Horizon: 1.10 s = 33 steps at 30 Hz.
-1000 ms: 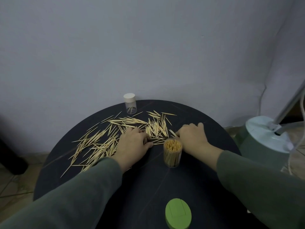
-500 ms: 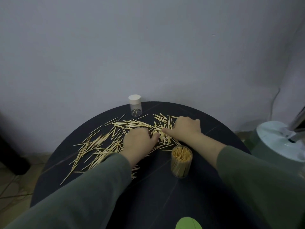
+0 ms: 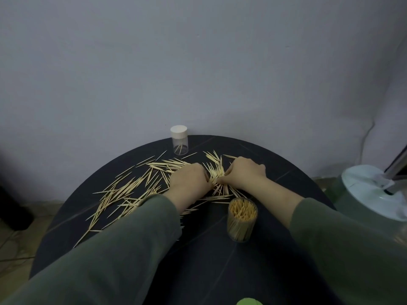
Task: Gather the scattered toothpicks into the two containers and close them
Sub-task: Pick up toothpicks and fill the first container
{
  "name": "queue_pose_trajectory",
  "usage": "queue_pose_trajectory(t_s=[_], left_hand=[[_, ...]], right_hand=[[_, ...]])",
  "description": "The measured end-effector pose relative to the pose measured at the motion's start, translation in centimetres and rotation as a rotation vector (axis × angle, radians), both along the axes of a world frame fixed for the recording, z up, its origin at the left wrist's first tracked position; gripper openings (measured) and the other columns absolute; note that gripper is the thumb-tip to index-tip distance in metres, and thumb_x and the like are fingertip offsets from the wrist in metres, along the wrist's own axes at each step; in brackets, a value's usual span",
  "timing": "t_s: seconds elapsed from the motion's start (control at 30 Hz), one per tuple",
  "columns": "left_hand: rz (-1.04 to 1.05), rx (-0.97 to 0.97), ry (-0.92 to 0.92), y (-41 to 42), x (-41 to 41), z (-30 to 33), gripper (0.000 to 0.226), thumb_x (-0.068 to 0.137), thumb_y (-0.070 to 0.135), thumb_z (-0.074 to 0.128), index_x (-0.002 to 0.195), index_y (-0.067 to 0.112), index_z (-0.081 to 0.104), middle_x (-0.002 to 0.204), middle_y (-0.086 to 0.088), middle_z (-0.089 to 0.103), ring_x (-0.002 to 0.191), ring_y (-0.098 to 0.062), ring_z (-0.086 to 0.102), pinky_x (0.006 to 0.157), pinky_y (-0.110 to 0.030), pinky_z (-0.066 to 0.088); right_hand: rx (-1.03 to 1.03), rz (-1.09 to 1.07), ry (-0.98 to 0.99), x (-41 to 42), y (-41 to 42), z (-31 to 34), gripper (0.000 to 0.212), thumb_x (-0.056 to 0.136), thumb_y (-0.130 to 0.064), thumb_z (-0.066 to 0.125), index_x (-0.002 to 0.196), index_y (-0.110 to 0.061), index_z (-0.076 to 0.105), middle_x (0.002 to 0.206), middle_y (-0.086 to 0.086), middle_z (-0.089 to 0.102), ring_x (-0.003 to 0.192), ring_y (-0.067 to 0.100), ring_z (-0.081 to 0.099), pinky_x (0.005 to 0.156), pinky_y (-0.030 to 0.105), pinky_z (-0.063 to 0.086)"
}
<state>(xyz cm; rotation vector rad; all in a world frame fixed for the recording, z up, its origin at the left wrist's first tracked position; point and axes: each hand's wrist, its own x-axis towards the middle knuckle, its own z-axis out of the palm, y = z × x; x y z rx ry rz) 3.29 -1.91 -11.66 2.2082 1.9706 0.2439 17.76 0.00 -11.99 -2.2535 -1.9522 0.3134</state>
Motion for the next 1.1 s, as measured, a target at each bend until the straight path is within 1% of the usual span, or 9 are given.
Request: queue_pose_trajectory(t_s=[0.07, 0.17, 0.27, 0.37, 0.43, 0.53, 0.7, 0.93, 1.1], left_hand=[[-0.011, -0.019, 0.003, 0.1, -0.4, 0.3, 0.029, 0.085, 0.050, 0.066, 0.099, 0.025, 0.073, 0.098, 0.004, 0.069, 0.094, -0.018, 0.064, 0.080, -0.035, 0.054], [-0.024, -0.045, 0.041, 0.1, -1.0, 0.7, 0.024, 0.084, 0.046, 0.069, 0.097, 0.026, 0.074, 0.095, 0.004, 0.070, 0.091, -0.017, 0.064, 0.081, -0.038, 0.056], [-0.040, -0.030, 0.087, 0.1, -1.5, 0.8, 0.020, 0.085, 0.039, 0.070, 0.100, 0.027, 0.074, 0.098, 0.003, 0.070, 0.092, -0.018, 0.064, 0.082, -0.038, 0.056], [-0.060, -0.017, 0.144, -0.1, -1.7, 0.8, 0.023, 0.086, 0.036, 0.067, 0.105, 0.025, 0.073, 0.100, 0.002, 0.069, 0.093, -0.019, 0.064, 0.082, -0.039, 0.056], [-0.082, -0.006, 0.179, -0.3, -1.7, 0.7, 0.023, 0.088, 0.036, 0.064, 0.107, 0.024, 0.072, 0.102, 0.002, 0.068, 0.094, -0.020, 0.064, 0.081, -0.038, 0.056], [-0.106, 0.025, 0.233, -0.6, -1.8, 0.5, 0.024, 0.091, 0.036, 0.061, 0.110, 0.024, 0.070, 0.105, 0.002, 0.067, 0.096, -0.019, 0.063, 0.078, -0.035, 0.055], [-0.109, 0.025, 0.240, -1.2, -2.0, 0.7, 0.023, 0.092, 0.034, 0.061, 0.110, 0.023, 0.070, 0.103, 0.003, 0.067, 0.094, -0.019, 0.063, 0.081, -0.036, 0.055], [-0.116, 0.084, 0.322, -2.2, -1.5, 1.0, 0.022, 0.092, 0.033, 0.058, 0.108, 0.022, 0.070, 0.099, 0.003, 0.066, 0.089, -0.018, 0.063, 0.070, -0.030, 0.049], [-0.126, 0.110, 0.350, -2.5, -1.1, 1.2, 0.023, 0.093, 0.033, 0.057, 0.110, 0.023, 0.069, 0.099, 0.003, 0.066, 0.088, -0.017, 0.062, 0.070, -0.029, 0.048]], right_hand=[[0.016, 0.023, -0.003, 0.1, -0.5, -0.2, 0.052, 0.080, -0.066, 0.062, 0.109, -0.023, 0.069, 0.110, -0.005, 0.068, 0.108, 0.019, 0.058, 0.102, 0.048, 0.032], [0.054, 0.056, -0.067, 0.2, -1.6, 0.1, 0.059, 0.080, -0.073, 0.053, 0.104, -0.022, 0.069, 0.099, -0.006, 0.068, 0.098, 0.016, 0.060, 0.102, 0.047, 0.032], [0.053, 0.084, -0.200, 0.3, -2.6, 0.8, 0.075, 0.070, -0.085, 0.050, 0.101, -0.019, 0.067, 0.093, -0.005, 0.066, 0.093, 0.016, 0.060, 0.098, 0.046, 0.033], [0.030, 0.094, -0.221, 0.2, -2.9, 1.1, 0.079, 0.065, -0.087, 0.053, 0.103, -0.019, 0.064, 0.093, -0.004, 0.065, 0.095, 0.017, 0.060, 0.097, 0.046, 0.034], [0.038, 0.102, -0.209, 0.0, -3.0, 0.9, 0.074, 0.069, -0.083, 0.056, 0.104, -0.019, 0.065, 0.094, -0.005, 0.066, 0.095, 0.016, 0.060, 0.096, 0.045, 0.034], [0.038, 0.097, -0.129, -0.3, -2.8, 0.5, 0.058, 0.078, -0.068, 0.061, 0.110, -0.021, 0.068, 0.100, -0.005, 0.068, 0.099, 0.017, 0.061, 0.099, 0.046, 0.034], [0.009, 0.090, -0.062, -0.3, -2.4, 0.3, 0.039, 0.085, -0.050, 0.065, 0.112, -0.021, 0.068, 0.104, -0.004, 0.068, 0.103, 0.018, 0.060, 0.102, 0.047, 0.033], [-0.002, 0.106, -0.078, -0.2, -2.4, 0.3, 0.033, 0.088, -0.044, 0.064, 0.112, -0.022, 0.067, 0.102, -0.004, 0.068, 0.099, 0.018, 0.061, 0.100, 0.045, 0.033], [-0.031, 0.154, -0.075, 0.0, -2.4, 0.2, 0.028, 0.093, -0.039, 0.058, 0.112, -0.020, 0.066, 0.101, -0.003, 0.068, 0.097, 0.019, 0.060, 0.102, 0.047, 0.031]])
